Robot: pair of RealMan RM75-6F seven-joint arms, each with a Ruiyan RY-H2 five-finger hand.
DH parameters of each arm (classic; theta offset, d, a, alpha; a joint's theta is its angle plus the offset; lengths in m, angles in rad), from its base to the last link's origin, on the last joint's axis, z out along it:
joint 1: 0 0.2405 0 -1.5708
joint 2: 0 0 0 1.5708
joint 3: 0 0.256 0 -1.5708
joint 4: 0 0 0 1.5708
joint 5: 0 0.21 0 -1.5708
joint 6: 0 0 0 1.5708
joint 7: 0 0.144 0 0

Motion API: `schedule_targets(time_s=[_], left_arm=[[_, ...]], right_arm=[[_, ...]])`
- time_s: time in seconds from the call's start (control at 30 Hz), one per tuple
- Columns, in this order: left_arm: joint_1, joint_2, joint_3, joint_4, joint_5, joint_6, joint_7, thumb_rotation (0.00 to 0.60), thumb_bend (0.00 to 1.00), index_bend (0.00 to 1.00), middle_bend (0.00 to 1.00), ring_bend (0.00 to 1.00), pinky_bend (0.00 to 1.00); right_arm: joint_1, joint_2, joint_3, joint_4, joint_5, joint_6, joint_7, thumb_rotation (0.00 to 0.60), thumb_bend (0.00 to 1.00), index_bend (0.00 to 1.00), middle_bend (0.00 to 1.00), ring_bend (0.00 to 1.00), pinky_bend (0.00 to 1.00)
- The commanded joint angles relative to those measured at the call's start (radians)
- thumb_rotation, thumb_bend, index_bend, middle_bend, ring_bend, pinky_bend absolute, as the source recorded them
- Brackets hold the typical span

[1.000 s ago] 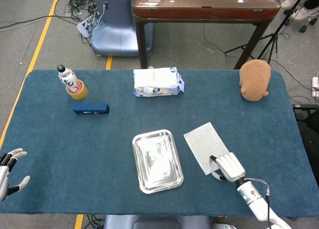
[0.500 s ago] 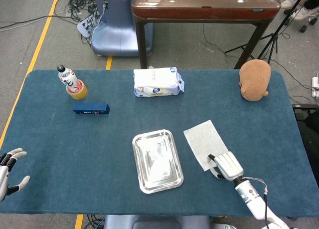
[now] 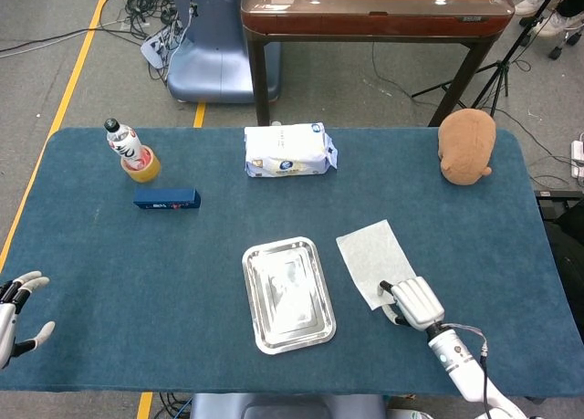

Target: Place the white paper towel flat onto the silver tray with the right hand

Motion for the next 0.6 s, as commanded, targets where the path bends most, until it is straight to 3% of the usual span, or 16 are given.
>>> schedule_targets(time_s=[0.03, 0.6], left_arm=[[0.001, 0.0, 0.0, 0.001, 0.0, 0.0, -0.001, 0.6, 0.23, 0.26, 0.22, 0.2, 0.46], [0.001, 0.0, 0.001, 0.001, 0.002, 0.002, -0.001, 0.6, 0.23, 0.26, 0.22, 0.2, 0.46]], right_arm=[[0.0, 0.001, 0.0, -0.003, 0.003, -0.001, -0.001, 0.6, 0.43, 0.44, 1.0, 1.0, 1.0], [-0.004, -0.007, 0.003, 0.003, 0.007, 0.011, 0.007, 0.6, 0.49, 0.46, 1.0, 1.0, 1.0]])
